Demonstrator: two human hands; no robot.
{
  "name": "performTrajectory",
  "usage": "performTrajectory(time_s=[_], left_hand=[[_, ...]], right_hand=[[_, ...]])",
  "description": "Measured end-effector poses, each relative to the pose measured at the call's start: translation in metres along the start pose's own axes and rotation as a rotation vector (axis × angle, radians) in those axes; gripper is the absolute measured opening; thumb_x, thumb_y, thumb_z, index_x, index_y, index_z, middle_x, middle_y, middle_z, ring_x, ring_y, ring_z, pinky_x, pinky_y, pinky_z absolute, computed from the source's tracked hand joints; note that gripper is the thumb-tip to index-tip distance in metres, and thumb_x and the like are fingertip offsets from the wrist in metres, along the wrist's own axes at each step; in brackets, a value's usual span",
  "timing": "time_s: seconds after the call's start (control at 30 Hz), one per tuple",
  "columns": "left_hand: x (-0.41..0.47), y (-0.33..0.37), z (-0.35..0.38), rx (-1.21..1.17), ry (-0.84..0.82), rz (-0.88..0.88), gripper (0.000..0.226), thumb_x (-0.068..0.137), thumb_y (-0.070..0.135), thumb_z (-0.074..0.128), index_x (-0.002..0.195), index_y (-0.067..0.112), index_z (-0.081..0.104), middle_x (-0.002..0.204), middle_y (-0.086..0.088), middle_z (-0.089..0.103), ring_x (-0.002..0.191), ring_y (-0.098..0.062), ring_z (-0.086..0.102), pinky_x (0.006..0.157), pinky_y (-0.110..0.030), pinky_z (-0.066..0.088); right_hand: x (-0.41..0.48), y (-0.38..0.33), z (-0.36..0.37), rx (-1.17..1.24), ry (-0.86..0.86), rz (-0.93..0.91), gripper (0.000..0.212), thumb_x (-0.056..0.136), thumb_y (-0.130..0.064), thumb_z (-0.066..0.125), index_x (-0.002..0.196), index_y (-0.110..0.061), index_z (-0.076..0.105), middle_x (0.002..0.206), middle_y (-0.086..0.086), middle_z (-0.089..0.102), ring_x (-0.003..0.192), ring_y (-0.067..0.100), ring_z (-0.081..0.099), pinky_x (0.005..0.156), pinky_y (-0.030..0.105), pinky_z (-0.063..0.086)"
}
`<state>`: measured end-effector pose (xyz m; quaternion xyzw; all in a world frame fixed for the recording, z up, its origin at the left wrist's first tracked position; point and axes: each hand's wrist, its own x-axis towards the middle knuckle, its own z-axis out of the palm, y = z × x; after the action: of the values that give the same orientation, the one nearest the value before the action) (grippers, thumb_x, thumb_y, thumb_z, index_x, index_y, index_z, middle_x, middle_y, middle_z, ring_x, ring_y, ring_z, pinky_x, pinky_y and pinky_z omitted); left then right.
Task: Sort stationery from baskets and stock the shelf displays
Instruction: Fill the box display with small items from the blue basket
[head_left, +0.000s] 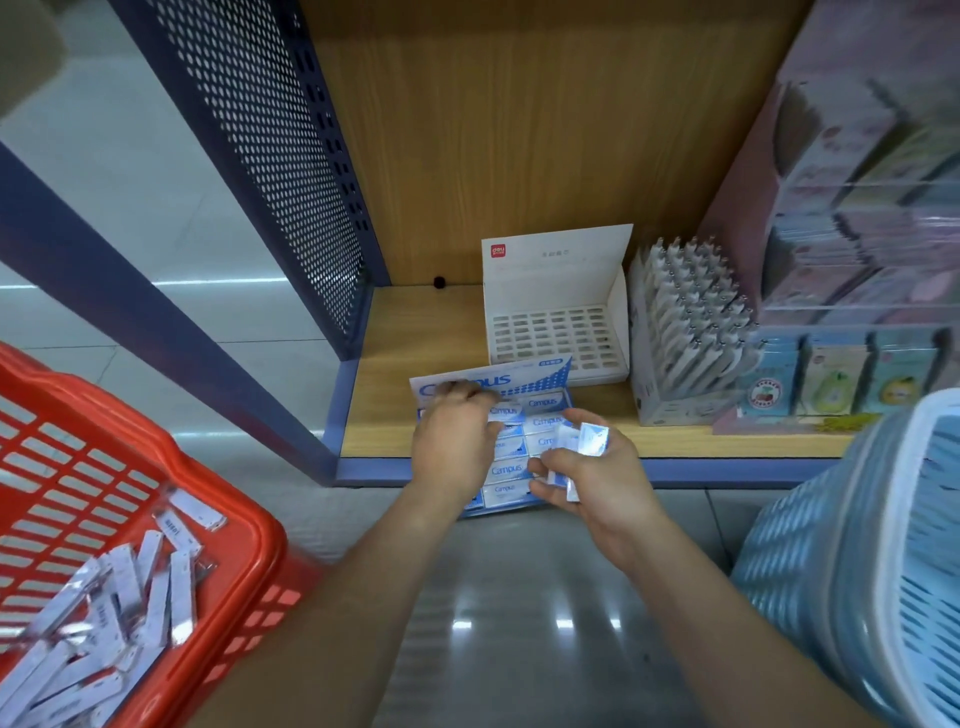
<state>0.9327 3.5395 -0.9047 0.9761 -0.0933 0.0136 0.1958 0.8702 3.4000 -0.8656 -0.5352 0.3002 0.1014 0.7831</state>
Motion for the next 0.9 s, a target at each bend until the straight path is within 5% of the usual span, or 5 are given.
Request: performTrajectory(time_s=[0.2, 0.47, 0.6, 0.7, 0.9], left_hand=[[-0.006, -0.004, 0.016, 0.035, 0.171, 0.042, 0.013, 0.069, 0.01, 0.081, 0.08, 0.01, 0.074, 0.089, -0.012, 0.061, 0.089, -0.036, 0.059, 0.057, -0.043, 0.056], [-0.004, -0.003, 0.013, -0.032, 0.134, -0.133, 0.013, 0.088, 0.023, 0.065, 0.097, 0.018, 0.074, 0.101, -0.004, 0.064, 0.099, -0.025, 0.057, 0.069, -0.033, 0.047], [-0.021, 0.011, 0.0, -0.465, 0.148, -0.246, 0.007, 0.087, 0.019, 0.069, 0.082, 0.02, 0.073, 0.077, 0.006, 0.069, 0.075, -0.013, 0.064, 0.068, -0.027, 0.049], [-0.039, 0.029, -0.019, -0.972, -0.071, -0.378, 0.014, 0.09, 0.017, 0.067, 0.078, 0.023, 0.071, 0.068, 0.005, 0.069, 0.062, -0.008, 0.063, 0.059, -0.023, 0.05], [-0.054, 0.032, -0.025, -1.184, -0.088, -0.469, 0.013, 0.082, -0.003, 0.072, 0.088, 0.008, 0.07, 0.076, -0.01, 0.07, 0.065, -0.016, 0.069, 0.064, -0.024, 0.056]], right_hand=[[0.003, 0.002, -0.006, -0.016, 0.014, -0.012, 0.024, 0.085, 0.006, 0.068, 0.104, -0.006, 0.061, 0.089, 0.016, 0.068, 0.077, 0.026, 0.068, 0.066, 0.031, 0.06], [0.003, 0.005, -0.005, -0.096, 0.018, -0.015, 0.03, 0.079, -0.007, 0.078, 0.103, -0.017, 0.063, 0.083, 0.005, 0.072, 0.067, 0.014, 0.067, 0.047, 0.02, 0.048], [0.006, 0.005, -0.005, -0.113, 0.038, -0.006, 0.02, 0.079, -0.017, 0.08, 0.093, -0.02, 0.067, 0.079, 0.0, 0.068, 0.066, 0.012, 0.055, 0.043, 0.019, 0.036], [0.006, 0.004, -0.003, -0.061, 0.009, 0.003, 0.013, 0.083, -0.016, 0.076, 0.092, -0.018, 0.067, 0.076, -0.002, 0.065, 0.062, 0.01, 0.051, 0.043, 0.019, 0.033], [0.004, 0.005, 0.0, 0.038, -0.079, 0.058, 0.012, 0.087, -0.009, 0.069, 0.099, -0.009, 0.065, 0.079, 0.007, 0.067, 0.059, 0.013, 0.059, 0.045, 0.021, 0.038]])
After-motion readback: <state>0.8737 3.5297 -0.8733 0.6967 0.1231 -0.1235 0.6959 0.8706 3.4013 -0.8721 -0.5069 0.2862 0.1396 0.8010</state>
